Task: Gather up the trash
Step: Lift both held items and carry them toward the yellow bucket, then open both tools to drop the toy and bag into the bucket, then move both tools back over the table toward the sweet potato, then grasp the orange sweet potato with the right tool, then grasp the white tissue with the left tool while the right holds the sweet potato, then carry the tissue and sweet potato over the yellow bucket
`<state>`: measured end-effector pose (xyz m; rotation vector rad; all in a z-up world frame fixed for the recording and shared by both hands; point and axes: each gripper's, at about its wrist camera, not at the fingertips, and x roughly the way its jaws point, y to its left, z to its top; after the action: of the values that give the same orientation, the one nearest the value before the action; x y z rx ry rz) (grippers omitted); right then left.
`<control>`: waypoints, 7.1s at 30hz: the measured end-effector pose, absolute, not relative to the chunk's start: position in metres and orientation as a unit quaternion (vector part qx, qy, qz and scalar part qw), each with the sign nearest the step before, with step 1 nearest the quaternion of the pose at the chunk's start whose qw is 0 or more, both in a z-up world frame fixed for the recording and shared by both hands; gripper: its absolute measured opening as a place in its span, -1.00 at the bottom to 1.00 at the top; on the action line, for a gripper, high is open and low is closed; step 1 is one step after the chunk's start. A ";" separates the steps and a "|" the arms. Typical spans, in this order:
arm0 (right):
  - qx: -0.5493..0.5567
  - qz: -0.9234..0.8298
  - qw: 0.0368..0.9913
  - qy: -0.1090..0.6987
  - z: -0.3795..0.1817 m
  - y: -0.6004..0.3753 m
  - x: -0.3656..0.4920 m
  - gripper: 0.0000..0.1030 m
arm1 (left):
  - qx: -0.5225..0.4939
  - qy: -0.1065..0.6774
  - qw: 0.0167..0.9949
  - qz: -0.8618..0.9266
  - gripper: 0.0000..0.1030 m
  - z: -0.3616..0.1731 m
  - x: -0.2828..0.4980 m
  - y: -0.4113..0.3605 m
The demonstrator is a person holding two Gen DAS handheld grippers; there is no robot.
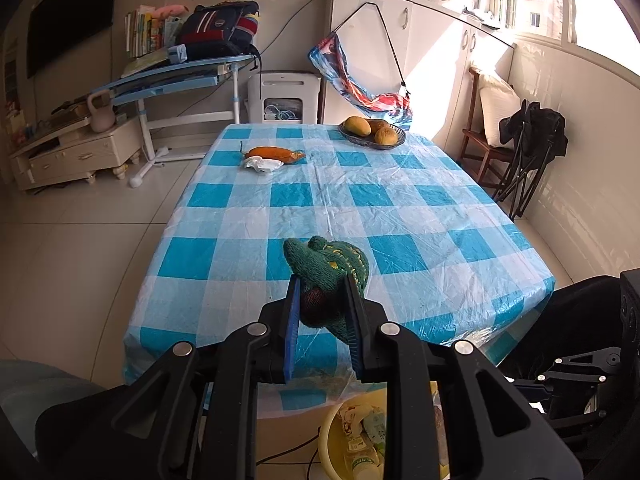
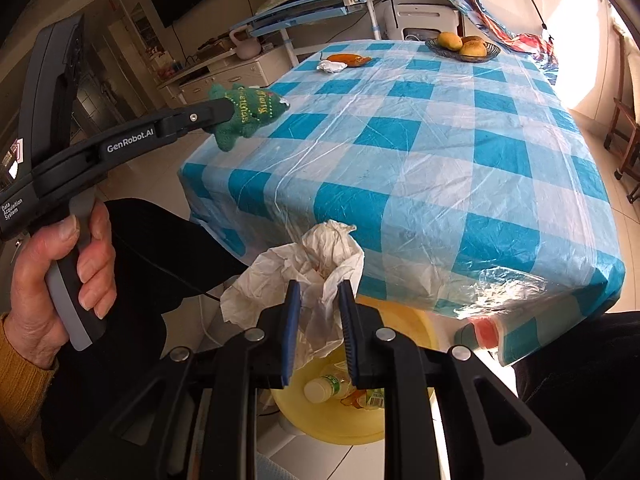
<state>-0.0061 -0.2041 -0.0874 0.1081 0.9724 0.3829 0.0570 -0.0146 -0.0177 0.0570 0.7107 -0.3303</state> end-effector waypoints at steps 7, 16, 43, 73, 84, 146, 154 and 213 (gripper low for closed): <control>0.046 0.162 0.858 0.486 -0.096 -0.204 -0.010 -0.25 | 0.036 0.352 0.920 -0.171 -0.60 -0.021 0.042 -0.020; 0.125 0.133 0.912 0.367 -0.059 -0.238 -0.025 0.21 | 0.057 0.386 0.897 -0.208 -0.60 -0.047 0.023 -0.043; 0.201 0.107 0.924 0.306 -0.047 -0.270 -0.031 0.32 | 0.136 0.444 0.851 -0.244 0.38 -0.095 0.000 -0.077; 0.150 0.158 0.918 0.333 -0.041 -0.243 -0.007 0.33 | 0.006 0.334 0.935 -0.116 0.72 -0.033 0.063 0.005; 0.095 0.194 0.913 0.346 -0.032 -0.224 0.049 0.33 | -0.016 0.329 0.939 -0.098 0.72 -0.027 0.123 0.025; 0.031 0.186 0.866 0.463 -0.065 -0.268 0.248 -0.57 | -0.038 0.393 0.917 -0.066 0.72 -0.068 0.353 -0.018; 0.068 0.174 0.863 0.469 -0.076 -0.279 0.239 -0.57 | -0.011 0.403 0.913 -0.061 0.72 -0.074 0.367 -0.036; 0.062 0.124 0.896 0.421 -0.089 -0.248 0.142 -0.52 | -0.065 0.376 0.911 -0.157 -0.77 -0.053 0.134 0.011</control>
<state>0.1425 -0.2479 -0.0890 0.1278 0.8722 0.2579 0.1340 0.0113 -0.0527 -0.1330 0.7745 -0.3226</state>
